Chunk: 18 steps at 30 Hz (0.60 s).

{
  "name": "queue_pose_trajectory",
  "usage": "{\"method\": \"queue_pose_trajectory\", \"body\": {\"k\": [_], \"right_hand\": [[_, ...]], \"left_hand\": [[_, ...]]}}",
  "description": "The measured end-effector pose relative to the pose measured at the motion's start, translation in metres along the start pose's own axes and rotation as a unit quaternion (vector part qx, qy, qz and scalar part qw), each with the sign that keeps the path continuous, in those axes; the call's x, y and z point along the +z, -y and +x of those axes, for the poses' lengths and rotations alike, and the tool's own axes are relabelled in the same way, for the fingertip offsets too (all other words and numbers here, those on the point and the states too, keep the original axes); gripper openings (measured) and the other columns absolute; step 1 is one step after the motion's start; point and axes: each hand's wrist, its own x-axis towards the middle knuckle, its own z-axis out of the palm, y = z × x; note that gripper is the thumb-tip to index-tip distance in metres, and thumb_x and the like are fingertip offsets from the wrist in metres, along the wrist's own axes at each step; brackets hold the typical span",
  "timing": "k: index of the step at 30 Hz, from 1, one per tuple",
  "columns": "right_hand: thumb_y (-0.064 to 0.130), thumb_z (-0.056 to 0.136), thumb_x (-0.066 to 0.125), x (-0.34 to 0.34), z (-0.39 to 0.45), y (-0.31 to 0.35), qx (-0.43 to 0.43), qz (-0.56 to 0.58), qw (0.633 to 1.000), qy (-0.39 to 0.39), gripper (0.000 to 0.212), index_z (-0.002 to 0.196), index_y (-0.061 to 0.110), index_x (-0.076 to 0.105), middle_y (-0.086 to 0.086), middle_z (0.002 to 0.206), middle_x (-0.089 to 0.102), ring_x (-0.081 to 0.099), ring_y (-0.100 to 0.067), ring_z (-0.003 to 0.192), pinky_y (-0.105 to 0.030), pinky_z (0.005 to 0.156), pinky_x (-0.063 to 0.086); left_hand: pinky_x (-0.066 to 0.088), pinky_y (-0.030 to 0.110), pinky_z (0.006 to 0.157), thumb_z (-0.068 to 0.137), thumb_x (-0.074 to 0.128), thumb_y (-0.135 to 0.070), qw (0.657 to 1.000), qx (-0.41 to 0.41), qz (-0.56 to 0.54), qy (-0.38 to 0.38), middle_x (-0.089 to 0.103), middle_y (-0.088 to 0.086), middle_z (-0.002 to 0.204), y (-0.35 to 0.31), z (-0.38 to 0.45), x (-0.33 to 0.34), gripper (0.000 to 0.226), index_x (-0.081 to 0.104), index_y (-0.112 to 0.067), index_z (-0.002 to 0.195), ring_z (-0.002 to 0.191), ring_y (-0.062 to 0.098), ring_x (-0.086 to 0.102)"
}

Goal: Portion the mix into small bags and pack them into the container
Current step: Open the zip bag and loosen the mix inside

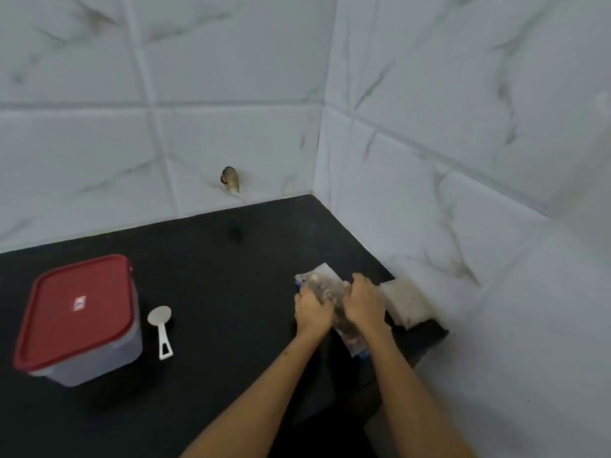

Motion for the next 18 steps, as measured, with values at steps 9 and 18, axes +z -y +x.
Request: {"method": "queue_pose_trajectory", "body": {"k": [9,18], "right_hand": [[0.032,0.096,0.042,0.018,0.003,-0.021,0.037,-0.039,0.996,0.066,0.036,0.126,0.011,0.044,-0.010,0.129,0.050,0.046,-0.027,0.118,-0.041,0.098,0.038],[0.045,0.085,0.052,0.016,0.025,-0.012,0.158,0.063,0.979,0.115,0.047,0.116,0.010,0.052,-0.010,0.116,0.056,0.052,-0.028,0.108,-0.042,0.096,0.042]], "left_hand": [[0.047,0.040,0.096,0.083,0.062,-0.011,0.998,-0.045,-0.043,-0.024,0.050,0.013,0.122,0.010,0.003,0.023,0.043,0.044,-0.007,0.123,0.113,0.026,0.052],[0.051,0.040,0.092,0.083,0.063,-0.015,0.985,-0.077,-0.145,-0.047,0.056,0.003,0.112,0.015,0.007,0.024,0.030,0.045,-0.024,0.105,0.105,0.021,0.057]]}}
